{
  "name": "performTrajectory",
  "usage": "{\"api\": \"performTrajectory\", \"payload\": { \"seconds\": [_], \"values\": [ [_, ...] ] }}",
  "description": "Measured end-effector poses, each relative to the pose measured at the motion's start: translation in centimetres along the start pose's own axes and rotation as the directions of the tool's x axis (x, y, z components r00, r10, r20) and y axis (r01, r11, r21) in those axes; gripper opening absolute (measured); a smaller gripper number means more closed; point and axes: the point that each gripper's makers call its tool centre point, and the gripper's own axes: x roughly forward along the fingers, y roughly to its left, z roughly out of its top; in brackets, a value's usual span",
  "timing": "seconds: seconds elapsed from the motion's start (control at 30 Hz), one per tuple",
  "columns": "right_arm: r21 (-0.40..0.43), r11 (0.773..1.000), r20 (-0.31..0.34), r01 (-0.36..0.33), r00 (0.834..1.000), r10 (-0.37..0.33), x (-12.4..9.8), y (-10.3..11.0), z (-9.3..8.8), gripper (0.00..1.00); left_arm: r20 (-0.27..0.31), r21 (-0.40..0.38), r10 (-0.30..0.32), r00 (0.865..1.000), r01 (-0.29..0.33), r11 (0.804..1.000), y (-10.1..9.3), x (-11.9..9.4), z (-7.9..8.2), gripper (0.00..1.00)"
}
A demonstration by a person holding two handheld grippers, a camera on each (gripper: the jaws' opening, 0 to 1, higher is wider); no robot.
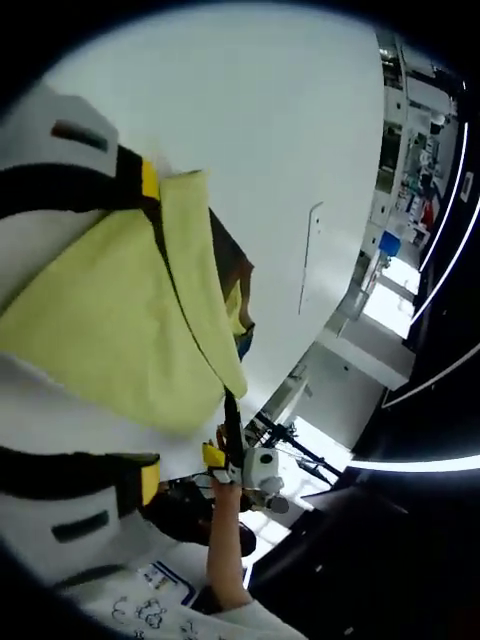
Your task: Fold the garment on the visible template until the final outline fits inside the template.
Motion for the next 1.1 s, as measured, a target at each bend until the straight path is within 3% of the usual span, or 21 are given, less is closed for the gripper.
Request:
{"api": "performTrajectory", "payload": {
  "seconds": [0.43, 0.67, 0.83, 1.1],
  "values": [
    [0.05, 0.998, 0.089, 0.03, 0.995, -0.034, 0.9, -1.8, 3.4, 0.93, 0.064, 0.001, 0.026, 0.998, -0.026, 1.0, 2.5, 2.1, 3.2, 0.99],
    [0.08, 0.995, 0.097, 0.056, 0.993, -0.064, 1.3, -2.9, 3.6, 0.92, 0.067, -0.012, 0.053, 0.996, -0.052, 0.999, 3.6, 2.9, 4.0, 0.99],
    [0.074, 0.994, 0.095, 0.074, 0.992, -0.081, 1.3, -3.3, 3.6, 0.93, 0.065, -0.011, 0.083, 0.994, -0.082, 0.997, 4.3, 2.7, 4.1, 0.99],
    [0.072, 0.995, 0.095, 0.073, 0.992, -0.08, 1.0, -3.3, 3.7, 0.92, 0.049, -0.004, 0.072, 0.996, -0.072, 0.997, 3.5, 2.2, 3.4, 0.99]
  ]
}}
